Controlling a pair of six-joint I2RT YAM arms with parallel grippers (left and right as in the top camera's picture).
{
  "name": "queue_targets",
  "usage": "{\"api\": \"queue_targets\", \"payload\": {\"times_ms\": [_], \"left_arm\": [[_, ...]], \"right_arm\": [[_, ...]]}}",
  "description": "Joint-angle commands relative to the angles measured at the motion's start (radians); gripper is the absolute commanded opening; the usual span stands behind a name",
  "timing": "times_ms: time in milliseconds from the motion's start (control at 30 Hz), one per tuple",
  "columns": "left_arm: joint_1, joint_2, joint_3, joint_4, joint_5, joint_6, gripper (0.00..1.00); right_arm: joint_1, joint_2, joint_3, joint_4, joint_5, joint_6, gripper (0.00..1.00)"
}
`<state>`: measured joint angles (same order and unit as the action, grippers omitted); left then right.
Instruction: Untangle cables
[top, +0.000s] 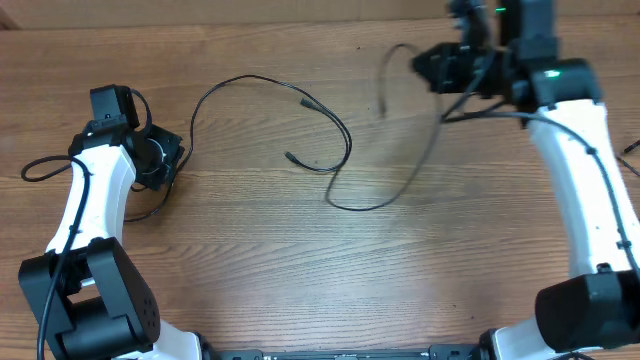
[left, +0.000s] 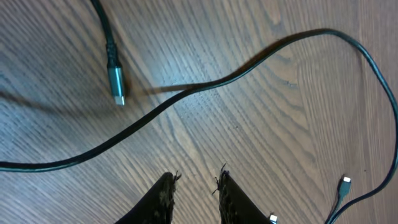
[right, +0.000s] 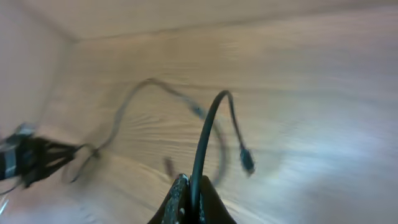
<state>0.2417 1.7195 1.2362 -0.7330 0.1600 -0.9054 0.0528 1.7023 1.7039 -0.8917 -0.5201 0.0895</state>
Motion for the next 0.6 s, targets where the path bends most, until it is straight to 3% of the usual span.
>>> {"api": "queue_targets", "payload": {"times_ms": [0, 233, 567], "left_arm": [[-0.007, 0.01, 0.008, 0.0, -0.013, 0.019, 0.25], [-0.007, 0.01, 0.008, -0.004, -0.013, 0.019, 0.25], [-0.007, 0.01, 0.008, -0.021, -0.013, 0.019, 0.27]], "right_arm": [[-0.004, 0.0, 0.018, -0.091, 0.023, -0.063, 0.04], [0.166, 0.066, -0.025, -0.229, 0.157, -0.177, 0.05], [0.315, 0.259, -0.132, -0.095, 0.3, -0.166, 0.08]]}}
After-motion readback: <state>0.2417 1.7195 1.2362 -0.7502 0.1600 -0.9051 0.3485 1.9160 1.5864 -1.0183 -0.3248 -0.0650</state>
